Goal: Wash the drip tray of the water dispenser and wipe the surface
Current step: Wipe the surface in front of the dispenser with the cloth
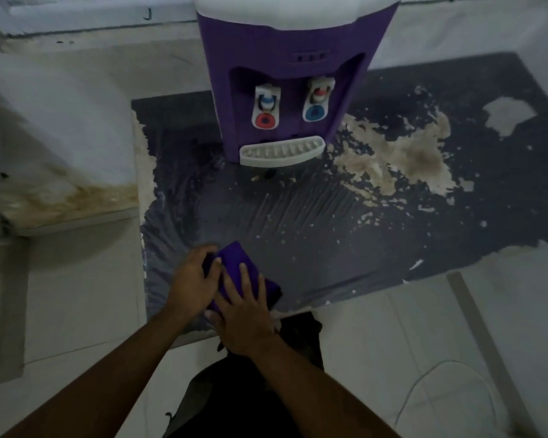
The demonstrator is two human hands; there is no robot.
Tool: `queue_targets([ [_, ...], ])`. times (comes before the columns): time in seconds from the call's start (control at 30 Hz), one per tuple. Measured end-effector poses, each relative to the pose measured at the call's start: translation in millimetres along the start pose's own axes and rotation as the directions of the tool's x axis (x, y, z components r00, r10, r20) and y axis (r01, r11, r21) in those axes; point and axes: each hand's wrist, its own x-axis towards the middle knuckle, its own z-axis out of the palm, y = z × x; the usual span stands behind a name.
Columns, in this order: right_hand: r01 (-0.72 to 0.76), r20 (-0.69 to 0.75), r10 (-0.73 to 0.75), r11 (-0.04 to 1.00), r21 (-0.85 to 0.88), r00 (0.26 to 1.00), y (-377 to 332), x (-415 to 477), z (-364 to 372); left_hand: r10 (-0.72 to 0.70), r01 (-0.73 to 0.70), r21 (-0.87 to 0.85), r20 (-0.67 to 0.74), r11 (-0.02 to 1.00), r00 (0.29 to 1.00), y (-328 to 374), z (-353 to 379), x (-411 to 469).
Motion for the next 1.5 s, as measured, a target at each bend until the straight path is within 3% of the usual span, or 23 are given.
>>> queue_targets([
  [0.1, 0.058, -0.028, -0.058, 0.998, -0.015, 0.998, 37, -10, -6, 0.004, -0.004, 0.001, 0.026, 1.000, 1.000, 7, 7, 1],
  [0.2, -0.148, -0.070, 0.148, 0.989, 0.006, 0.986, 93, -30, -20, 0.053, -0.053, 0.026, 0.025, 0.998, 0.998, 14, 16, 4],
  [0.3, -0.440, -0.104, 0.439, 0.898, 0.009, 0.893, 158, -60, -37, 0.088, -0.092, 0.042, 0.075, 0.995, 0.993, 19, 28, 9],
  [0.4, -0.661, -0.092, 0.665, 0.746, 0.074, 0.741, 210, -85, -50, 0.094, -0.096, 0.038, 0.062, 0.995, 0.994, 33, 37, 14],
  [0.47, -0.733, -0.082, 0.743, 0.669, 0.127, 0.664, 219, -85, -54, 0.093, -0.094, 0.021, 0.041, 0.995, 0.995, 41, 41, 17],
  [0.57, -0.765, -0.041, 0.783, 0.616, 0.189, 0.620, 199, -61, -52, 0.091, -0.092, 0.000, 0.031, 0.996, 0.995, 43, 43, 25],
  [0.6, -0.754, -0.033, 0.770, 0.632, 0.181, 0.637, 187, -52, -51, 0.078, -0.078, -0.001, 0.025, 0.997, 0.997, 42, 43, 27],
  [0.67, -0.635, -0.063, 0.645, 0.763, 0.123, 0.762, 157, -36, -47, 0.052, -0.052, -0.002, -0.004, 0.999, 0.999, 42, 43, 32],
  [0.77, -0.218, -0.016, 0.219, 0.975, 0.036, 0.976, 101, -20, -33, 0.031, -0.031, 0.003, -0.045, 1.000, 0.998, 49, 43, 38],
  [0.87, 0.121, 0.061, -0.119, 0.992, -0.027, 0.991, 81, -5, -27, 0.010, -0.010, 0.002, -0.059, 1.000, 0.998, 56, 43, 48],
  [0.97, 0.200, 0.033, -0.198, 0.979, -0.044, 0.980, 114, 17, -32, -0.009, 0.010, 0.017, -0.080, 1.000, 0.997, 53, 44, 63],
  [1.1, -0.089, -0.012, 0.089, 0.996, 0.010, 0.996, 188, 56, -72, 0.014, -0.005, 0.078, -0.110, 0.997, 0.994, 59, 50, 78],
  [1.27, -0.465, 0.008, 0.465, 0.883, 0.062, 0.885, 312, 74, -127, -0.018, 0.023, 0.041, -0.126, 0.999, 0.992, 62, 63, 86],
  [1.37, -0.592, 0.001, 0.596, 0.796, 0.128, 0.803, 352, 73, -142, -0.057, 0.057, -0.005, -0.129, 0.998, 0.990, 62, 66, 89],
  [1.5, -0.650, -0.033, 0.665, 0.739, 0.178, 0.746, 324, 84, -137, -0.063, 0.066, 0.013, -0.139, 0.998, 0.988, 62, 62, 88],
])
